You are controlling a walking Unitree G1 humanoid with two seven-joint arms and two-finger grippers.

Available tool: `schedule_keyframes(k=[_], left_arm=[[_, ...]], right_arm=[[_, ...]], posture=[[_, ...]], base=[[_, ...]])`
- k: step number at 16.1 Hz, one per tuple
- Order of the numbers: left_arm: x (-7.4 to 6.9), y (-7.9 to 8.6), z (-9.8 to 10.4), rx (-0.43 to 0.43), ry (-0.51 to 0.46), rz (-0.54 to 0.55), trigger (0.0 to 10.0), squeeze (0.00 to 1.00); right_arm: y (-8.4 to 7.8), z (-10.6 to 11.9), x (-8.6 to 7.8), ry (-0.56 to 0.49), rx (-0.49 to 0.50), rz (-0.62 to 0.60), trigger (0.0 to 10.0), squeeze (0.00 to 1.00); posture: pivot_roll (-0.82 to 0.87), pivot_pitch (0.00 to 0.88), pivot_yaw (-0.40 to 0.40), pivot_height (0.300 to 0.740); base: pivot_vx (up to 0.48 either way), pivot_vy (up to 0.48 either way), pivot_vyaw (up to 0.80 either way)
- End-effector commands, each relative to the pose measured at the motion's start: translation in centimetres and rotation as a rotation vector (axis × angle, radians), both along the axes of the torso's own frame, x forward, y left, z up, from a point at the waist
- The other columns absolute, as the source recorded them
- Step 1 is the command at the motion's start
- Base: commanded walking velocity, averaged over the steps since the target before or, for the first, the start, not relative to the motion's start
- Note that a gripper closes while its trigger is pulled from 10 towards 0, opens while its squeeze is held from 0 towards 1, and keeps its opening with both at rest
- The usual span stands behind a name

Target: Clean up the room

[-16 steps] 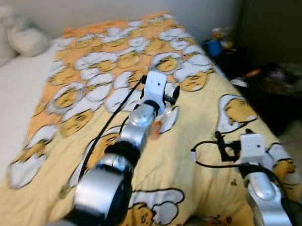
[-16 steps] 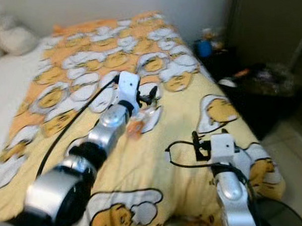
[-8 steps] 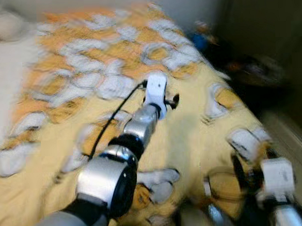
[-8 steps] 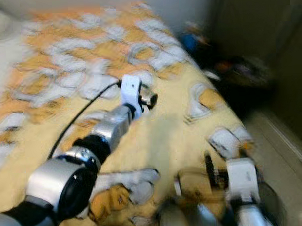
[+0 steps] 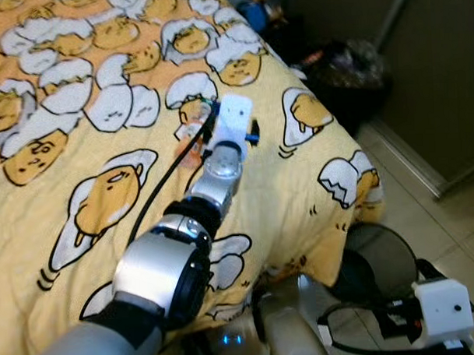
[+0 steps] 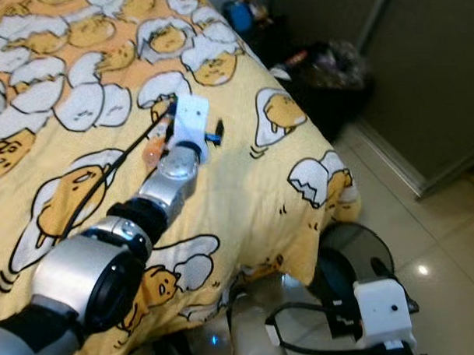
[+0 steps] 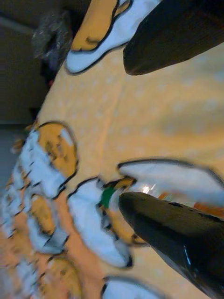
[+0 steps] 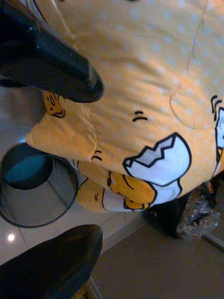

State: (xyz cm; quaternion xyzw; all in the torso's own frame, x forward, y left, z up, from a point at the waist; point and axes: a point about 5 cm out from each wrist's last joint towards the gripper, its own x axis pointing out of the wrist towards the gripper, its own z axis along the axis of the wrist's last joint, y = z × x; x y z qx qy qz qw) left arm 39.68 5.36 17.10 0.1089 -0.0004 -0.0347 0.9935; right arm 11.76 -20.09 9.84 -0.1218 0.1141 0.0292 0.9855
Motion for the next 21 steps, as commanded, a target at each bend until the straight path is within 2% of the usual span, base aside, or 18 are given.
schedule_keyframes(k=[1, 2, 5, 6, 8, 9, 10, 11, 13, 14, 18, 21], left_arm=[[0.5, 0.8, 1.1, 0.035, -0.045, 0.038, 10.0, 0.0], [0.5, 1.2, 0.8, 0.061, -0.029, 0.043, 10.0, 0.0], [0.6, 4.0, -0.2, 0.253, -0.016, 0.161, 10.0, 0.0], [0.6, 4.3, -0.4, 0.264, -0.011, 0.166, 10.0, 0.0], [0.3, 4.8, -1.8, 0.245, 0.078, 0.171, 10.0, 0.0], [0.1, 5.7, -2.6, 0.221, 0.134, 0.2, 10.0, 0.0], [0.0, 5.8, -3.1, 0.164, 0.181, 0.195, 10.0, 0.0], [-0.4, 5.2, -4.2, 0.08, 0.263, 0.136, 10.0, 0.0], [-0.6, 5.3, -4.9, 0.116, 0.297, 0.123, 10.0, 0.0], [-0.5, 6.1, -4.8, 0.162, 0.285, 0.144, 0.0, 0.0], [0.1, 5.8, -3.1, 0.146, 0.208, 0.118, 0.0, 0.0], [0.1, 5.5, -3.1, 0.142, 0.204, 0.077, 0.0, 0.0]], right_arm=[[0.3, 0.1, -0.6, 0.031, -0.003, 0.021, 10.0, 0.0], [0.4, 0.1, -0.7, 0.038, 0.001, 0.023, 10.0, 0.0], [0.8, 0.3, -2.3, 0.091, 0.01, 0.03, 10.0, 0.0], [0.8, 0.4, -2.5, 0.096, 0.009, 0.028, 10.0, 0.0], [0.6, 0.6, -3.4, 0.123, 0.002, 0.02, 10.0, 0.0], [0.5, 0.6, -3.9, 0.141, 0.0, 0.018, 10.0, 0.0], [0.5, 0.6, -4.0, 0.148, 0.001, 0.019, 10.0, 0.0], [0.7, 0.5, -4.0, 0.153, 0.003, 0.023, 10.0, 0.0], [0.8, 0.4, -3.8, 0.153, 0.005, 0.025, 10.0, 0.0], [0.7, 0.4, -3.4, 0.148, 0.005, 0.026, 10.0, 0.0], [0.7, 0.0, -2.0, 0.127, 0.022, 0.02, 10.0, 0.0], [1.0, -0.4, -0.7, 0.117, 0.036, 0.038, 10.0, 0.0]], posture=[[-0.63, 0.294, -0.016, 0.74], [-0.63, 0.298, -0.017, 0.74], [-0.67, 0.336, -0.03, 0.74], [-0.67, 0.338, -0.032, 0.74], [-0.69, 0.352, -0.042, 0.74], [-0.69, 0.361, -0.046, 0.74], [-0.69, 0.362, -0.044, 0.74], [-0.68, 0.361, -0.045, 0.74], [-0.68, 0.358, -0.042, 0.74], [-0.67, 0.35, -0.037, 0.74], [-0.63, 0.332, -0.027, 0.74], [-0.59, 0.312, -0.029, 0.74]], base=[[0.0, 0.0, 0.0], [0.0, 0.0, 0.0], [0.0, 0.0, 0.0], [0.0, 0.0, 0.0], [0.0, 0.0, 0.0], [0.0, 0.0, 0.0], [0.0, 0.0, 0.0], [0.0, 0.0, 0.0], [0.0, 0.0, 0.0], [0.0, 0.0, 0.0], [0.0, 0.0, 0.0], [0.0, 0.0, 0.0]])
